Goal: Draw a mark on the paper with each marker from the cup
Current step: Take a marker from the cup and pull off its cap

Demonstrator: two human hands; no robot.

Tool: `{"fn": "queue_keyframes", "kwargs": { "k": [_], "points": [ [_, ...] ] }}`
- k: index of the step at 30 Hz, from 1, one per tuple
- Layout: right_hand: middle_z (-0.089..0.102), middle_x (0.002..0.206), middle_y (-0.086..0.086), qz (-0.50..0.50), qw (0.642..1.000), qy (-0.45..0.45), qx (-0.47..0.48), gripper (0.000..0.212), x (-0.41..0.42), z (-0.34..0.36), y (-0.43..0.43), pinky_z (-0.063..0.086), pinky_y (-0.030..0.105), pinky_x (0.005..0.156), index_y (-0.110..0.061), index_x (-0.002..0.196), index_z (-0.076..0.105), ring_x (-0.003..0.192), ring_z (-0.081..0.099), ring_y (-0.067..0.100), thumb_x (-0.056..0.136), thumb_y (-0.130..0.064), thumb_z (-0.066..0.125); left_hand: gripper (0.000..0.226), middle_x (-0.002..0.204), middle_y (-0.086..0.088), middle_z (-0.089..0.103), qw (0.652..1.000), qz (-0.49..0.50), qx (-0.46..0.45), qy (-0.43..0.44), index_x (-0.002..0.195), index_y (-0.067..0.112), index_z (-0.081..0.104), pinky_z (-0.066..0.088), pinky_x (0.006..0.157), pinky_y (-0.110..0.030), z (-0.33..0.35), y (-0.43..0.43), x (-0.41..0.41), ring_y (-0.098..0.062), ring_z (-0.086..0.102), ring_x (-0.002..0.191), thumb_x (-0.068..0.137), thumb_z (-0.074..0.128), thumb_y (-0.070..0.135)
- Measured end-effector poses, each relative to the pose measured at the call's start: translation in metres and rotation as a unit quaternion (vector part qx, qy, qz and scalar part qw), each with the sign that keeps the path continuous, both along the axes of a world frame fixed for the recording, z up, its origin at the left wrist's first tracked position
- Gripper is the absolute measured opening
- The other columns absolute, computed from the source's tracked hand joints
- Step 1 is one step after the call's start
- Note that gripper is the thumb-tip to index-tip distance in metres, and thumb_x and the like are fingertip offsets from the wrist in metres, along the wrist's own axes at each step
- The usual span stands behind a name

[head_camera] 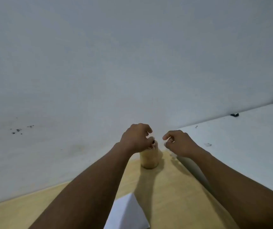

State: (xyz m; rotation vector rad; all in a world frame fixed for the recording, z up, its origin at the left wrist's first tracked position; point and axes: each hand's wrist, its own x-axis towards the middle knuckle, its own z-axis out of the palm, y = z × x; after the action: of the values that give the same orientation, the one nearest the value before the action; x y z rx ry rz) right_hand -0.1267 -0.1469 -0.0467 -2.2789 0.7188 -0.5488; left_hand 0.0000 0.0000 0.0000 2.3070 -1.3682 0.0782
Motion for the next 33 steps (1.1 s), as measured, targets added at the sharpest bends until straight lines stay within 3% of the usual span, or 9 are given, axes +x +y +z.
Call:
{"fn": "queue_keyframes", "kwargs": {
  "k": [5, 9, 14, 17, 21, 23, 25, 29, 33],
  "points": [
    [0.069, 0.093, -0.001, 0.010, 1.000, -0.002, 0.018, 0.021, 0.024, -0.016, -0.013, 0.042, 0.016, 0.062, -0.021, 0.107, 0.073, 0.068, 0.059, 0.005, 0.088, -0.014, 0.066, 0.034, 0.109, 0.003, 0.075, 0.994, 0.000, 0.105, -0.008, 0.115, 0.024, 0.072, 0.061, 0.083, -0.038, -0.011, -0.040, 0.022, -0.015, 0.070, 0.093, 0.084, 0.070, 0.037],
    [0.068, 0.088, -0.004, 0.019, 1.000, -0.003, 0.022, 0.021, 0.034, -0.026, -0.019, 0.041, 0.013, 0.059, -0.021, 0.106, 0.075, 0.066, 0.058, 0.002, 0.088, -0.014, 0.066, 0.021, 0.103, 0.003, 0.078, 0.993, -0.009, 0.110, -0.051, 0.103, 0.024, 0.078, 0.061, 0.081, -0.039, -0.020, -0.052, 0.032, -0.017, 0.071, 0.091, 0.086, 0.069, 0.033],
    [0.073, 0.096, -0.002, 0.035, 0.998, -0.021, 0.045, 0.020, 0.038, -0.018, -0.012, 0.048, 0.022, 0.068, -0.027, 0.103, 0.075, 0.078, 0.065, 0.010, 0.085, -0.019, 0.070, 0.021, 0.095, 0.001, 0.079, 1.000, -0.007, 0.000, 0.012, 0.096, 0.020, 0.080, 0.063, 0.080, -0.040, -0.001, -0.043, 0.040, -0.015, 0.073, 0.086, 0.087, 0.074, 0.039],
    [0.077, 0.097, -0.004, 0.052, 0.995, -0.065, 0.064, 0.017, 0.037, 0.002, -0.002, 0.058, 0.033, 0.085, -0.030, 0.092, 0.076, 0.093, 0.071, 0.016, 0.081, -0.017, 0.073, 0.021, 0.092, 0.001, 0.079, 0.998, -0.008, -0.062, 0.028, 0.093, 0.020, 0.080, 0.061, 0.082, -0.039, 0.029, -0.024, 0.038, -0.014, 0.072, 0.086, 0.087, 0.074, 0.039],
    [0.079, 0.091, -0.002, 0.075, 0.985, -0.129, 0.088, 0.008, 0.032, 0.043, 0.026, 0.058, 0.039, 0.094, -0.027, 0.086, 0.077, 0.092, 0.074, 0.014, 0.080, -0.023, 0.081, 0.022, 0.085, 0.001, 0.078, 0.988, -0.006, -0.146, 0.047, 0.091, 0.016, 0.081, 0.056, 0.071, -0.026, 0.071, 0.019, 0.028, -0.013, 0.071, 0.083, 0.089, 0.074, 0.037],
    [0.077, 0.090, 0.013, 0.092, 0.981, -0.138, 0.097, 0.011, 0.026, 0.066, 0.046, 0.059, 0.033, 0.087, -0.021, 0.090, 0.077, 0.085, 0.073, 0.013, 0.080, -0.024, 0.083, 0.023, 0.079, 0.004, 0.076, 0.982, 0.000, -0.176, 0.074, 0.087, 0.017, 0.080, 0.053, 0.065, -0.024, 0.085, 0.047, 0.023, -0.013, 0.070, 0.078, 0.089, 0.074, 0.039],
    [0.076, 0.094, 0.023, 0.126, 0.976, -0.135, 0.113, 0.017, 0.017, 0.086, 0.072, 0.056, 0.022, 0.068, -0.013, 0.097, 0.076, 0.078, 0.072, 0.014, 0.083, -0.021, 0.082, 0.025, 0.077, 0.001, 0.077, 0.970, 0.009, -0.207, 0.128, 0.085, 0.015, 0.079, 0.058, 0.070, -0.033, 0.093, 0.079, 0.019, -0.018, 0.073, 0.079, 0.089, 0.073, 0.039],
    [0.078, 0.089, 0.012, 0.185, 0.957, -0.125, 0.187, 0.023, -0.003, 0.104, 0.129, 0.054, 0.027, 0.060, -0.007, 0.103, 0.074, 0.069, 0.072, 0.019, 0.089, -0.025, 0.077, 0.036, 0.079, -0.003, 0.077, 0.943, 0.032, -0.219, 0.249, 0.091, 0.005, 0.075, 0.051, 0.068, -0.029, 0.087, 0.151, 0.012, -0.015, 0.070, 0.069, 0.093, 0.068, 0.041],
    [0.071, 0.086, 0.011, 0.225, 0.904, -0.129, 0.341, 0.024, -0.014, 0.096, 0.172, 0.050, 0.026, 0.055, -0.008, 0.110, 0.071, 0.062, 0.065, 0.018, 0.092, -0.024, 0.071, 0.037, 0.080, 0.000, 0.075, 0.925, 0.059, -0.188, 0.325, 0.091, 0.015, 0.073, 0.050, 0.074, -0.034, 0.056, 0.213, 0.000, -0.017, 0.072, 0.073, 0.096, 0.060, 0.050]
  ]
}}
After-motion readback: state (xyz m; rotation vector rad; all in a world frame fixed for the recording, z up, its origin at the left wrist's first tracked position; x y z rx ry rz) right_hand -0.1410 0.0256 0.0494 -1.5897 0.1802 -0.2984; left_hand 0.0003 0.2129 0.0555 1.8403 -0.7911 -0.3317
